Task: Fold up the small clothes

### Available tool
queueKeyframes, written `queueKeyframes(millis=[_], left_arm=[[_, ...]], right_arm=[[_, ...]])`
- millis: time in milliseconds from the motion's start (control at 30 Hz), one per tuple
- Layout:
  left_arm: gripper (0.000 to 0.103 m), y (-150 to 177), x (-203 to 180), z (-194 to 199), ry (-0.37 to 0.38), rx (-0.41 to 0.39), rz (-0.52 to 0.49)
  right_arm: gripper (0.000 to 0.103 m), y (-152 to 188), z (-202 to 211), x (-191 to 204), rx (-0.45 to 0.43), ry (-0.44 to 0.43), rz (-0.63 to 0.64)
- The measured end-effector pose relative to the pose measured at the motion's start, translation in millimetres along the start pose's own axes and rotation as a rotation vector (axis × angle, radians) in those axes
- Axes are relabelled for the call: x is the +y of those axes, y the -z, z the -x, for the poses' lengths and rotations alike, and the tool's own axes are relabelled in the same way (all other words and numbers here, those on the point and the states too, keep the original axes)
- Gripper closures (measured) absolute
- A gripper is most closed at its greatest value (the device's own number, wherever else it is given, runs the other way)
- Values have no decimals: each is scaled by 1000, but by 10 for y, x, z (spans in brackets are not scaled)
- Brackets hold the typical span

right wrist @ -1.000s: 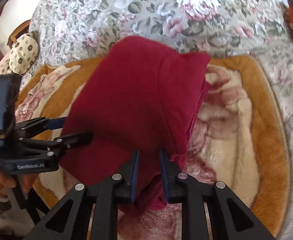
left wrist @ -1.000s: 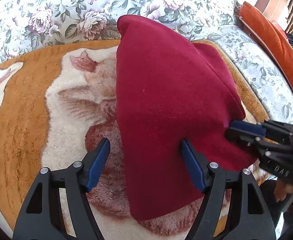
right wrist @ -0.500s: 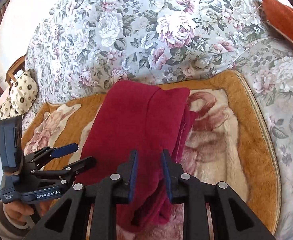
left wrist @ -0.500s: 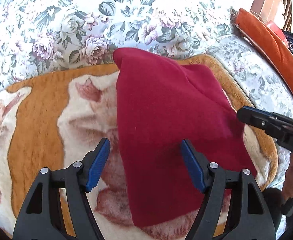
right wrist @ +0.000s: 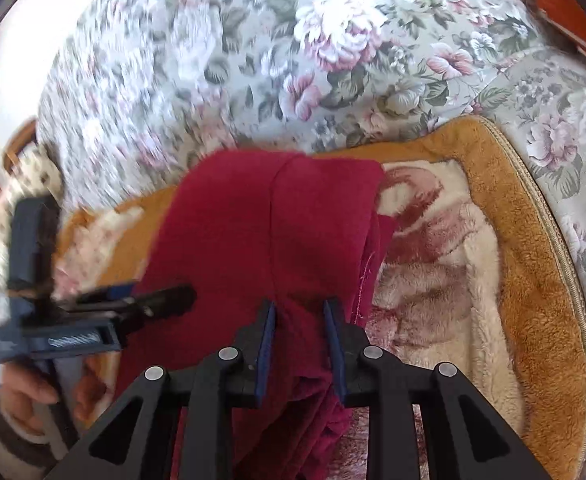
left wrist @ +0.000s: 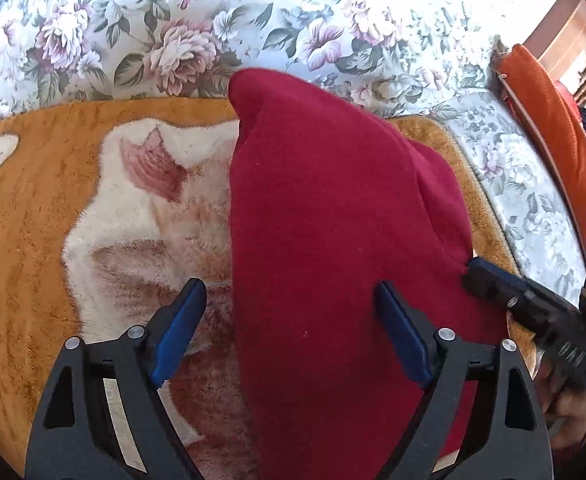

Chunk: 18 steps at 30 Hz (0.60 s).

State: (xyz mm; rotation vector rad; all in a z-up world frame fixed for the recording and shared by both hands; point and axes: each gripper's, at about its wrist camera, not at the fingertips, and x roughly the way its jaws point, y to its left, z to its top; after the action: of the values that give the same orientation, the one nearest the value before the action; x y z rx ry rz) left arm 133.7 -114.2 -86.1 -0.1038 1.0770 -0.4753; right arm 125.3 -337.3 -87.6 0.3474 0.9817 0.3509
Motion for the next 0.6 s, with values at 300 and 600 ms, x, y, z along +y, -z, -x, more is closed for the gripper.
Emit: queueKeyframes(millis=[300,600], left_arm=[[16,-81,163,-28,110,26,63],[16,-111,75,-207,140,61,42]], right_arm=[[42,36,-48,-363,18,-105,-179],[37,92,-393,-446,64,-226,-256]])
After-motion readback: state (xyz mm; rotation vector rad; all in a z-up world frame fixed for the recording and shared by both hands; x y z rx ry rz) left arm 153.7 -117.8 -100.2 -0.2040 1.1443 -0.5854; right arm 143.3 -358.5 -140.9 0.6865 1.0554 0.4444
